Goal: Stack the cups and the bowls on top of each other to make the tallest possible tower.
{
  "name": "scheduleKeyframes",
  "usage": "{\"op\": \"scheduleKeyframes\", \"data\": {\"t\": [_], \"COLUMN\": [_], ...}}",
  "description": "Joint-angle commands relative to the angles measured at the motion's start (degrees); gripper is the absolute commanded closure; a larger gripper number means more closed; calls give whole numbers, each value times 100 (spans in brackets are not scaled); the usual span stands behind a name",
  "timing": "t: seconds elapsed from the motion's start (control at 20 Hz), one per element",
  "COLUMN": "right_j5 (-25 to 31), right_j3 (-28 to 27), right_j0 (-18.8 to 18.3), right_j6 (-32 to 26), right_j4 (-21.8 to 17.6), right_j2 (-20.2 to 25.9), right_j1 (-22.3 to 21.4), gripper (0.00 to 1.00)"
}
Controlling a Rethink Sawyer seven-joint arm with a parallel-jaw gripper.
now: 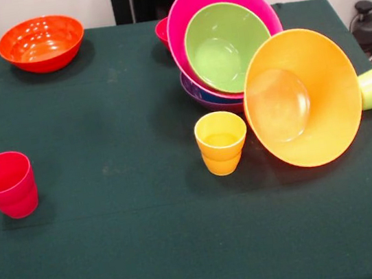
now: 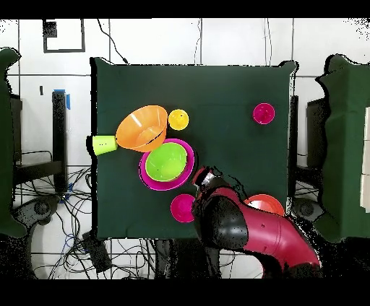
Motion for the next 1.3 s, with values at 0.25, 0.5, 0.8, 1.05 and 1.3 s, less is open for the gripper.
{"op": "scheduleKeyframes", "data": {"t": [0.25,0.5,0.8,1.05,1.3], "right_j5": [-868,-1121,-1098,-924,-746], "right_j3": [-105,-246,-225,-224,-186], "right_j0": [289,469,480,354,283], "right_j6": [159,291,278,182,129], "right_j4": [-922,-1010,-1009,-986,-937], "right_j2": [178,45,37,160,247], "right_j1": [1580,1871,1844,1742,1572], "gripper": [0,0,0,0,0]}}
